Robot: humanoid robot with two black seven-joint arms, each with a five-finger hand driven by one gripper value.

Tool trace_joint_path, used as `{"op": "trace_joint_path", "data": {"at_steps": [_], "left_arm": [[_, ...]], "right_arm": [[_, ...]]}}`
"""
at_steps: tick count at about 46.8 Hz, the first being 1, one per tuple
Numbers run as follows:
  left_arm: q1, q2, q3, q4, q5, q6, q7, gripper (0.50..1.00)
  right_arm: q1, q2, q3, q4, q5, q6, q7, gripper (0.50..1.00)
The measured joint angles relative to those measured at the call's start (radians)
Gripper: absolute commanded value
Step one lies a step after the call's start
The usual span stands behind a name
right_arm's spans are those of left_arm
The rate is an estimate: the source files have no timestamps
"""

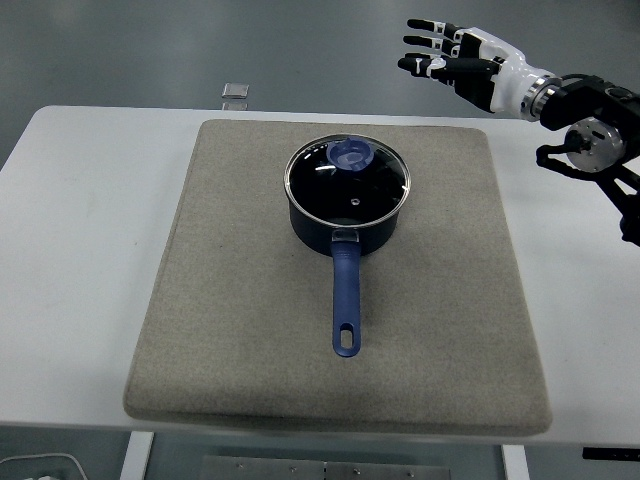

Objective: Lift the pot lid and place it to the right of the pot.

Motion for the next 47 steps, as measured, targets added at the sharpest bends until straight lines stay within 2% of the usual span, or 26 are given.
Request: {"op": "trace_joint_path", "data": {"at_steps": [9, 20, 30, 38, 47], "left_arm": [[0.000, 0.000, 0.001, 0.000, 0.000, 0.000, 0.000, 1.000], [0.000, 0.000, 0.001, 0.000, -0.001, 0.000, 0.000, 1.000], [0.000, 0.000, 0.000, 0.000, -0.001, 0.000, 0.000, 1.000], [0.000, 0.000, 0.000, 0.000, -0.001, 0.000, 0.000, 1.000], [0.000, 0.000, 0.000, 0.000, -0.001, 0.000, 0.000, 1.000]], "right_arm": [[0.069, -0.033, -0.104, 0.066, -0.107, 0.005, 0.023, 0.913], [0.104, -0.034, -0.149, 0.103, -0.303, 0.050, 0.029, 0.913], [0.159, -0.031, -0.218, 0.133, -0.398, 0.073, 0.029, 0.911], [0.192, -0.032, -0.283, 0.164, -0.477, 0.081, 0.034, 0.911], [0.202, -0.018, -0.294, 0.195, -0.593, 0.081, 0.041, 0.911]]}}
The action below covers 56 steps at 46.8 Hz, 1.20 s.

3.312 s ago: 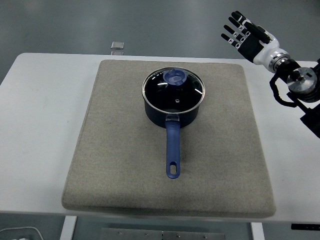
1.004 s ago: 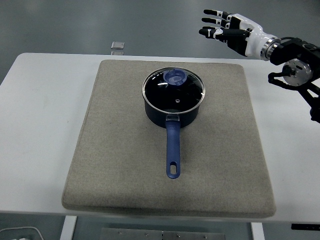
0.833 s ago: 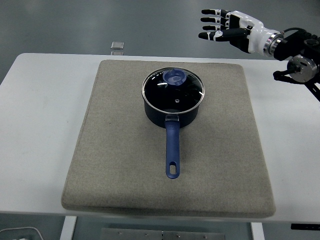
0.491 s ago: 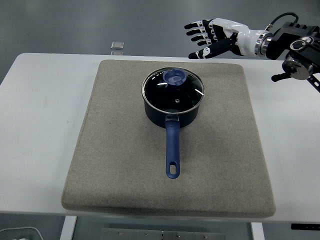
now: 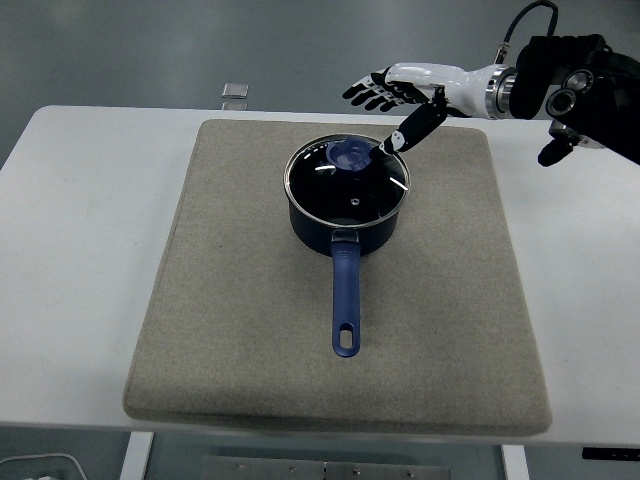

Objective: Lift the pot lid and place it to the right of the pot.

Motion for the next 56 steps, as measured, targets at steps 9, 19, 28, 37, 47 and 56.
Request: {"op": "trace_joint_path", "data": {"at_steps": [9, 19, 28, 37, 47, 56], "left_arm": [[0.000, 0.000, 0.000, 0.000, 0.000, 0.000, 0.000, 1.000], [0.000, 0.000, 0.000, 0.000, 0.000, 0.000, 0.001, 1.000], [0.000, 0.000, 0.001, 0.000, 0.000, 0.000, 0.000, 1.000], [0.000, 0.000, 0.000, 0.000, 0.001, 0.000, 0.000, 1.000], [0.000, 0.000, 0.000, 0.000, 0.001, 0.000, 0.000, 1.000], [0.000, 0.000, 0.001, 0.000, 0.001, 0.000, 0.000, 1.000]], "right_arm": [[0.030, 0.002, -0.054, 0.023, -0.061, -0.001, 0.000, 0.909], [0.071, 0.019, -0.096, 0.024, -0.078, -0.006, 0.000, 0.907], [0.088, 0.059, -0.133, 0.023, -0.083, -0.017, -0.002, 0.903], [0.089, 0.077, -0.137, 0.022, -0.088, -0.034, -0.006, 0.873], [0.089, 0.077, -0.144, 0.017, -0.099, -0.037, -0.008, 0.795], [0.089, 0.077, -0.148, 0.017, -0.099, -0.038, -0.011, 0.766]]}}
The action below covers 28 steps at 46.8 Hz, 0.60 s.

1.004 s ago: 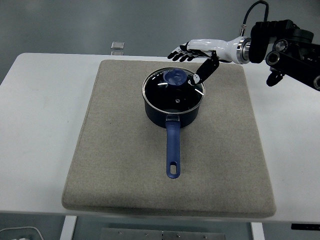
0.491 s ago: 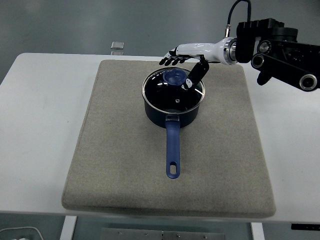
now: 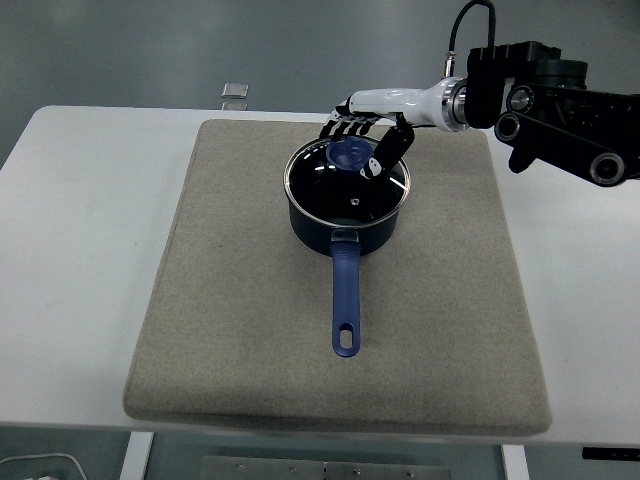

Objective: Lift the pot lid and place it to the right of the pot.

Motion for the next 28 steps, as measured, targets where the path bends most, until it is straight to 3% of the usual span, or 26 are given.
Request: {"op": "trace_joint_path", "data": {"at_steps": [8, 19, 28], "left_arm": [[0.000, 0.000, -0.001, 0.000, 0.000, 0.000, 0.000, 1.000], [0.000, 0.000, 0.000, 0.000, -0.001, 0.000, 0.000, 1.000], [0.000, 0.000, -0.001, 0.000, -0.001, 0.000, 0.000, 1.000]], "right_arm": [[-0.001, 0.000, -0.001, 0.000, -0.001, 0.000, -0.002, 0.719], [-0.001, 0.000, -0.002, 0.000, -0.002, 0.012, -0.001, 0.584], [0.003, 0.000, -0.002, 0.000, -0.006, 0.014, -0.002, 0.539]]}}
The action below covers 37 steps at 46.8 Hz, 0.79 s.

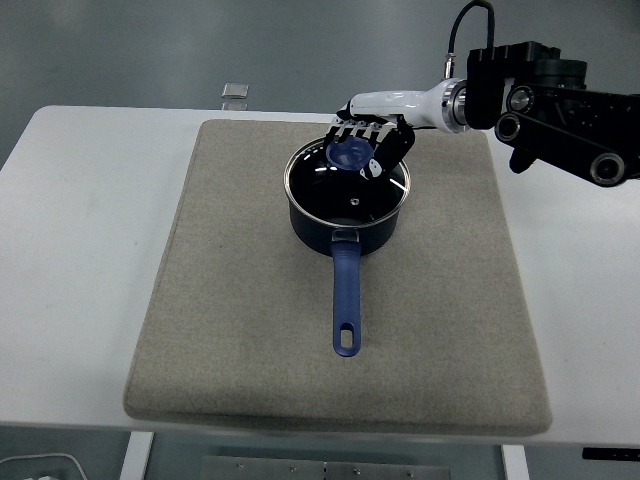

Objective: Lift the pot lid and place it to the right of the pot.

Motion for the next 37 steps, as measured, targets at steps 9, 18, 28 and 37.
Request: {"op": "trace_joint_path", "data": {"at_steps": [9, 18, 28, 37], "left_arm": [[0.000, 0.000, 0.000, 0.000, 0.000, 0.000, 0.000, 1.000], [0.000, 0.000, 0.000, 0.000, 0.000, 0.000, 0.000, 1.000], [0.000, 0.000, 0.000, 0.000, 0.000, 0.000, 0.000, 1.000], [0.000, 0.000, 0.000, 0.000, 0.001, 0.000, 0.001, 1.000]], "right_arm": [[0.022, -0.008, 0.001, -0.001, 0.000, 0.001, 0.000, 0.507], [0.045, -0.021, 0.003, -0.007, 0.014, 0.001, 0.000, 0.500], [0.045, -0.044, 0.006, -0.041, 0.021, 0.002, 0.000, 0.500], [0.032, -0.094, 0.005, -0.080, 0.021, 0.003, 0.000, 0.500]]}}
